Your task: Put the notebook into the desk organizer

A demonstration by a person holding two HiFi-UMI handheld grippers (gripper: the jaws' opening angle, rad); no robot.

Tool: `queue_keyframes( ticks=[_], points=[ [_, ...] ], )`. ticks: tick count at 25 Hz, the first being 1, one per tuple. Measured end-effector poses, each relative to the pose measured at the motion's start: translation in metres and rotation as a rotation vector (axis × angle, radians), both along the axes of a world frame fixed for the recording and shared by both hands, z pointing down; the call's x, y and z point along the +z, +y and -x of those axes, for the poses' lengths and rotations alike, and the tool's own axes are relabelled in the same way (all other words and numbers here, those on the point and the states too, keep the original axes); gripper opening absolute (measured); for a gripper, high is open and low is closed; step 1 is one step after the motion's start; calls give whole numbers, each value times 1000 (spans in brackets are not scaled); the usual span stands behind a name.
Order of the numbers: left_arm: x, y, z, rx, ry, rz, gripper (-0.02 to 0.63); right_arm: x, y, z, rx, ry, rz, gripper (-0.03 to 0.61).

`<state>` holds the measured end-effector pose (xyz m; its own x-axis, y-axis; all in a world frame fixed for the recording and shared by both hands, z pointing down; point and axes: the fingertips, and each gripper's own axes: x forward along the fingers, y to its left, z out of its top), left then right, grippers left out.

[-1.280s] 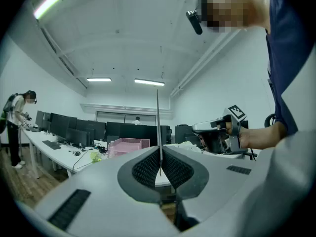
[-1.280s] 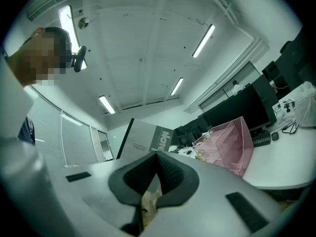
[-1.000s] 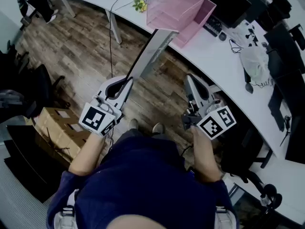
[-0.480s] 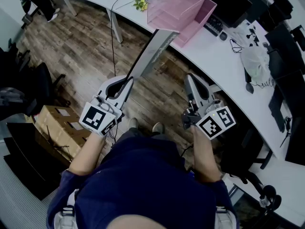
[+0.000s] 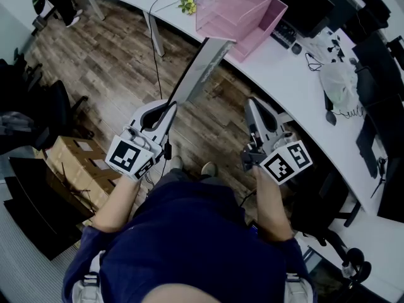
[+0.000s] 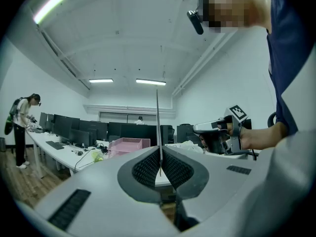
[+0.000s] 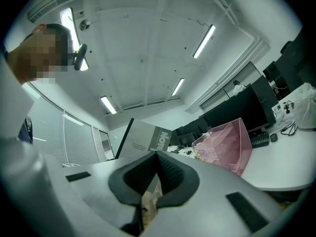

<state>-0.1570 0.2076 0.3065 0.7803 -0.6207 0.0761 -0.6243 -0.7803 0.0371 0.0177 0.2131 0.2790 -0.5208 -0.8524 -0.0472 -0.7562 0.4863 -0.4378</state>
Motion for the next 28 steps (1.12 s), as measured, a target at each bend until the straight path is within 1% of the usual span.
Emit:
queue_keyframes(
  ticks=[8,20,28],
  points=[
    [0,9,-12,-26,-5,-3,34,0,5,-10,-30,-6,-5,3],
    [-2,27,-46,-73,-8,-25,34,-1,19,-45,-74,-12,-25,3],
    [-7,26,-61,-87,-12,-45,34,-4,18,-62,-83,-19,-42,3]
  ],
)
